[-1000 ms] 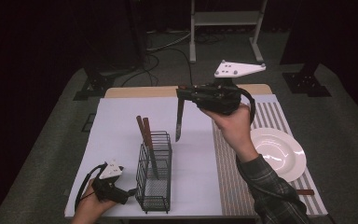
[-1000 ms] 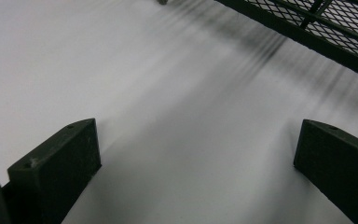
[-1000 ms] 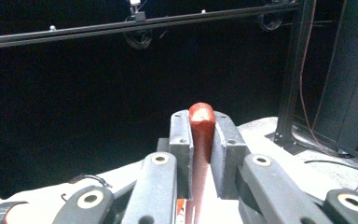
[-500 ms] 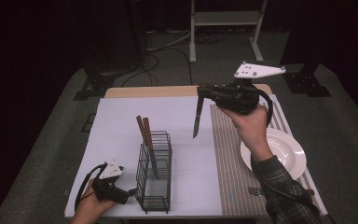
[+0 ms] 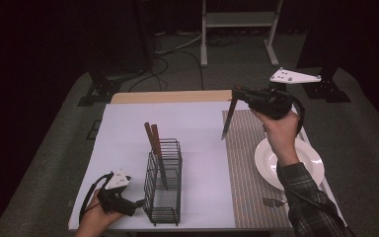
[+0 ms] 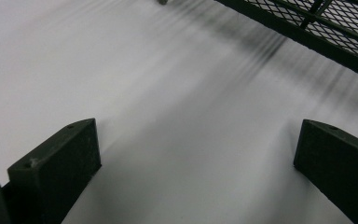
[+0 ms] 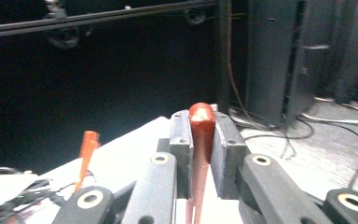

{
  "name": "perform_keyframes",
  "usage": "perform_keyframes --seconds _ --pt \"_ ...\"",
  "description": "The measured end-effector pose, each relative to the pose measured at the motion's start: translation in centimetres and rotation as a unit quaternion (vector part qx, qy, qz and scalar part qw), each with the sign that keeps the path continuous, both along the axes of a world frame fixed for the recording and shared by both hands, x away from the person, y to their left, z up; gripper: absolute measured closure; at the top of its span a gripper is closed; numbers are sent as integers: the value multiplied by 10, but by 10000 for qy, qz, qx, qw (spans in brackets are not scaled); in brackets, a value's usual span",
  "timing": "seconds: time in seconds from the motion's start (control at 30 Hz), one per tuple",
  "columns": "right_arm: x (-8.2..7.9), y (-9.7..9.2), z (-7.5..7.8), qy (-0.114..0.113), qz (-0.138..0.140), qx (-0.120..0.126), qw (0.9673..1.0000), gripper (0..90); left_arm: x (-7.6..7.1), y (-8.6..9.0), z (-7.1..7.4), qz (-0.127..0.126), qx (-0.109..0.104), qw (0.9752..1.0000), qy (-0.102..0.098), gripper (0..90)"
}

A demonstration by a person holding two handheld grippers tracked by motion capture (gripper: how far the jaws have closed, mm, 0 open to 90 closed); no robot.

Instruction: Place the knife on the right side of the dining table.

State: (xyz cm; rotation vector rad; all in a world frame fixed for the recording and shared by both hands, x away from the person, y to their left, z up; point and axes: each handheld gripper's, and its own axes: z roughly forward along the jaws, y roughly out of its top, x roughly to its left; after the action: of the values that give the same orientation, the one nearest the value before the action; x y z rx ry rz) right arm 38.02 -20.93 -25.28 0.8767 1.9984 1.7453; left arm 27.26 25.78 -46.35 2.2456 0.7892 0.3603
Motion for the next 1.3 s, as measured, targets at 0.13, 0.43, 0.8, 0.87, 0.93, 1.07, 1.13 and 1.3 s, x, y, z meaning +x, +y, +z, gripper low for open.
perform_keyframes --seconds 0.13,0.43,0.8,0.87,0.93,1.07,1.13,1.3 --pt "9 -14 -11 55 -246 43 9997 798 0 0 0 2 -3 10000 -4 0" --pt "25 -35 -31 147 -713 74 9973 798 0 0 0 3 -5 10000 -6 0" --pt "48 -53 -63 337 -1207 41 9921 798 0 0 0 2 -3 10000 2 0" --pt "51 -55 -68 361 -1264 46 9913 797 0 0 0 0 1 10000 -4 0" --pt "54 -57 -73 406 -1312 74 9905 797 0 0 0 2 -5 10000 3 0" --pt "58 -58 -80 472 -1367 53 9895 797 0 0 0 3 -7 10000 5 0" --pt "59 -58 -82 493 -1374 41 9893 797 0 0 0 2 -5 10000 5 0" --pt "60 -57 -87 544 -1387 82 9888 796 0 0 0 0 -3 10000 2 0"
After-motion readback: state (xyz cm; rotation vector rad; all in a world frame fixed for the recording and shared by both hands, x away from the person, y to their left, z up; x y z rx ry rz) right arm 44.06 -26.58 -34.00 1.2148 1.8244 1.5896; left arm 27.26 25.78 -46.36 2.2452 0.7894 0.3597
